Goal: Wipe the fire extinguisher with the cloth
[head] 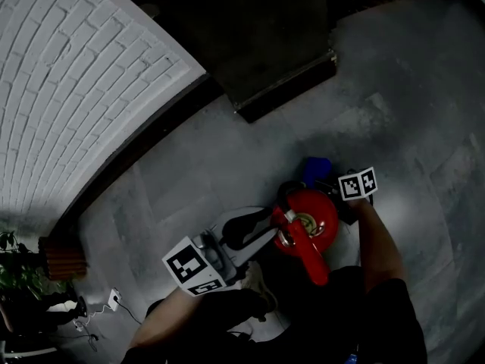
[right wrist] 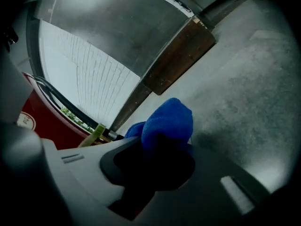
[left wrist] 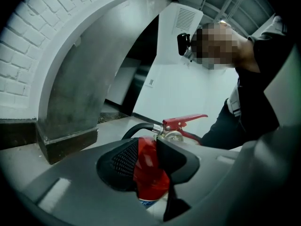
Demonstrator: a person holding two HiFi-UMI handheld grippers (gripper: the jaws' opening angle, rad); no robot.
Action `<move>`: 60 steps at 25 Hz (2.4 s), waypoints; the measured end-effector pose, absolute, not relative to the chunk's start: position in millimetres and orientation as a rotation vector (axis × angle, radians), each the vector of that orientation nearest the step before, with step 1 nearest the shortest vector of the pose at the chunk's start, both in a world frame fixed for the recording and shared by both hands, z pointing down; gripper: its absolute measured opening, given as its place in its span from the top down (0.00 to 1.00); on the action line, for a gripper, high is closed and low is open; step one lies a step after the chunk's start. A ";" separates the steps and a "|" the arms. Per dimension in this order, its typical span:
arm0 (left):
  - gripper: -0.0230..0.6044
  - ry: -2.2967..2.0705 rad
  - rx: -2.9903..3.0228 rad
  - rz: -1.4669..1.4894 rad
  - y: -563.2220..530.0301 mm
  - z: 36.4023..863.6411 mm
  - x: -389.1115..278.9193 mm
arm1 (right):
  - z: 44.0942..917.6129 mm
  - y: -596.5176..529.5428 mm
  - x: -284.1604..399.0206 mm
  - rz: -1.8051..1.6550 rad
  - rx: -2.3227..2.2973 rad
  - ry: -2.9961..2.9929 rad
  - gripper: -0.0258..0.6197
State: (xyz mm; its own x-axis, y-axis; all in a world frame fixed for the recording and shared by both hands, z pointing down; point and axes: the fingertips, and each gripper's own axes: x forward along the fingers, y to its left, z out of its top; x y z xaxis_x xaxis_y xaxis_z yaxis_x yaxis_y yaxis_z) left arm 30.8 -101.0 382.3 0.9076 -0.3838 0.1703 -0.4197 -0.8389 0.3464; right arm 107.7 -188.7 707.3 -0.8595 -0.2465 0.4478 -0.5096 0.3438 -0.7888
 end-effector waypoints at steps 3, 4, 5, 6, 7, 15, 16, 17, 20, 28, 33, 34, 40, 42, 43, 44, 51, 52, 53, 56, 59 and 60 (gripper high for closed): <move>0.77 -0.579 2.707 0.165 -95.3 386.4 28.0 | 714.0 -187.8 110.6 1.540 0.694 -2.347 0.87; 0.78 -0.578 2.708 0.165 -94.4 387.2 27.3 | 714.4 -188.0 112.2 1.530 0.684 -2.352 0.87; 0.78 -0.578 2.706 0.161 -94.0 387.5 26.8 | 716.4 -187.7 115.1 1.512 0.678 -2.345 0.87; 0.78 -0.576 2.704 0.157 -94.0 387.7 26.5 | 721.1 -185.9 120.0 1.488 0.683 -2.318 0.87; 0.78 -0.568 2.701 0.157 -94.1 388.3 26.6 | 728.0 -182.1 126.8 1.462 0.698 -2.275 0.87; 0.81 -0.530 2.733 0.059 -115.3 366.5 24.9 | 665.9 -171.9 171.3 1.163 0.765 -2.340 0.87; 0.82 -0.534 2.731 0.034 -119.1 361.5 24.1 | 636.8 -174.8 175.2 1.097 0.769 -2.398 0.87; 0.82 -0.537 2.717 0.001 -122.8 358.1 23.3 | 604.9 -177.0 178.8 1.019 0.777 -2.458 0.87; 0.82 -0.529 2.653 -0.095 -130.8 355.2 21.7 | 503.2 -176.5 180.5 0.758 0.801 -2.645 0.87; 0.82 -0.488 2.660 -0.173 -138.2 332.8 43.0 | 349.3 -147.8 132.5 0.429 0.677 -2.916 0.87; 0.82 -0.520 2.674 -0.233 -138.7 314.5 38.1 | 380.9 -132.3 117.7 0.505 0.658 -2.898 0.87; 0.82 -0.538 2.672 -0.234 -140.1 314.3 35.8 | 382.9 -131.9 118.2 0.548 0.676 -2.923 0.87; 0.85 -0.571 2.683 -0.148 -144.9 334.0 39.8 | 391.7 -137.3 127.3 0.668 0.780 -2.951 0.87; 0.85 -0.593 2.697 -0.112 -148.9 340.0 42.0 | 396.6 -139.5 132.5 0.702 0.821 -2.949 0.87; 0.85 -0.596 2.698 -0.105 -150.2 341.8 42.5 | 399.6 -140.4 135.1 0.739 0.838 -2.954 0.87; 0.85 -0.592 2.695 -0.100 -150.3 343.5 42.8 | 403.5 -141.1 137.4 0.783 0.852 -2.959 0.87; 0.85 -0.557 2.708 -0.051 -147.3 349.3 43.4 | 460.0 -144.1 141.9 0.935 0.813 -2.848 0.87; 0.86 -0.552 2.703 -0.049 -146.9 350.2 43.0 | 469.9 -143.2 140.9 0.946 0.788 -2.824 0.87; 0.86 -0.551 2.701 -0.045 -146.6 351.2 42.4 | 479.8 -142.7 140.2 0.952 0.761 -2.800 0.87; 0.86 -0.580 2.685 -0.054 -149.1 350.8 37.2 | 512.8 -144.6 138.3 0.977 0.684 -2.722 0.87; 0.86 -0.617 2.691 -0.048 -150.3 349.6 29.9 | 546.6 -147.3 137.5 1.027 0.642 -2.654 0.87; 0.86 -0.626 2.724 -0.012 -149.2 351.1 29.1 | 554.6 -148.7 138.9 1.076 0.648 -2.649 0.87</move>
State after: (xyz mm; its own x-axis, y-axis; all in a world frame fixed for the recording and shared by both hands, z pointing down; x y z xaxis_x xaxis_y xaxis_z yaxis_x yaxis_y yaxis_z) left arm 29.1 -149.2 351.1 0.9027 -0.4249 0.0677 -0.4219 -0.8432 0.3333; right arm 138.9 -148.7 554.6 -0.8815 -0.3184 0.3488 -0.4714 0.6368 -0.6101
